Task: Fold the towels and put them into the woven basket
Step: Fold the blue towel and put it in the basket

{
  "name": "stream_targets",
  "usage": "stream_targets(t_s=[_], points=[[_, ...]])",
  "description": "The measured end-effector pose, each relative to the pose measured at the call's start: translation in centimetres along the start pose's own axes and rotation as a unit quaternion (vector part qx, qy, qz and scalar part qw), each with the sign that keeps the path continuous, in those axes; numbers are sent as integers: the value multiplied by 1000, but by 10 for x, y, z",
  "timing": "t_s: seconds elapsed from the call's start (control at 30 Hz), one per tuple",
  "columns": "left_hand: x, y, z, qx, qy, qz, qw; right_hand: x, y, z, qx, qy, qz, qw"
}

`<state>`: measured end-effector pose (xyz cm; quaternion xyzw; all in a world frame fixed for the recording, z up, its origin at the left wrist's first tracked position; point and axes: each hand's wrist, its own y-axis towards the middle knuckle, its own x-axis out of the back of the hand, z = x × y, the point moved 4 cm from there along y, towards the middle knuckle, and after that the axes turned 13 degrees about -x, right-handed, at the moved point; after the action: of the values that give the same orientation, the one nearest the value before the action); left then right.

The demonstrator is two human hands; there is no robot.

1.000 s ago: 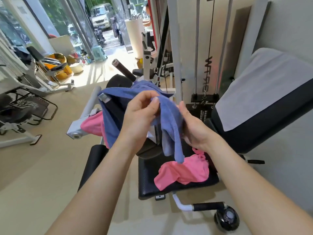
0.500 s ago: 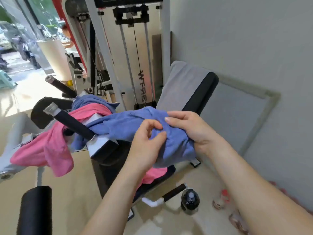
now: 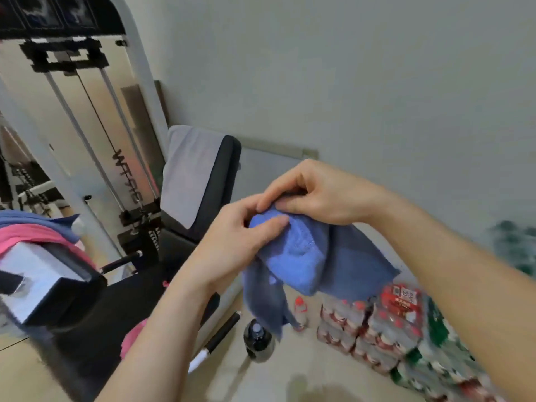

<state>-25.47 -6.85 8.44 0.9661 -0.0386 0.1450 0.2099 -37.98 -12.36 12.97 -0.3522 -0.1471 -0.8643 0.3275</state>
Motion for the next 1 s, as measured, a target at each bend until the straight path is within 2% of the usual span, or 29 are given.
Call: stream_targets(t_s=[0.1,0.23,0.33,0.4,0.47,0.53,0.6,0.7,0.77,0.83,0.93,1.0], points=[[-45,13,0,14,-12,10,1000,27,-33,-37,-43,1,-48,998],[-117,33,-2,29,29,91,995,72,-88,-96,-108,-113,-150,976],[-186,49,-11,18,-95,165,982,111,-138,-136,-113,-178,-221,952],[-232,62,-15,57,-234,152,959,139,-173,-167,-146,-116,-250,950],[-279,71,-19,123,-327,168,922,164,-212,-194,-197,63,-202,957],[-329,79,-33,100,-296,270,911,188,-255,-215,-219,220,-152,938],[-376,87,-51,36,-244,348,905,214,-295,-235,-202,316,-153,915],[-424,111,-74,-16,-213,305,928,251,-351,-268,-168,375,-204,888],[-445,124,-82,-17,-249,297,922,273,-389,-290,-187,313,-237,901],[-465,129,-91,1,-263,341,903,291,-431,-312,-240,223,-249,911],[-496,139,-92,-15,-125,470,873,315,-487,-350,-322,176,-240,899],[-511,154,-89,-11,-32,522,852,328,-517,-372,-377,140,-222,888]])
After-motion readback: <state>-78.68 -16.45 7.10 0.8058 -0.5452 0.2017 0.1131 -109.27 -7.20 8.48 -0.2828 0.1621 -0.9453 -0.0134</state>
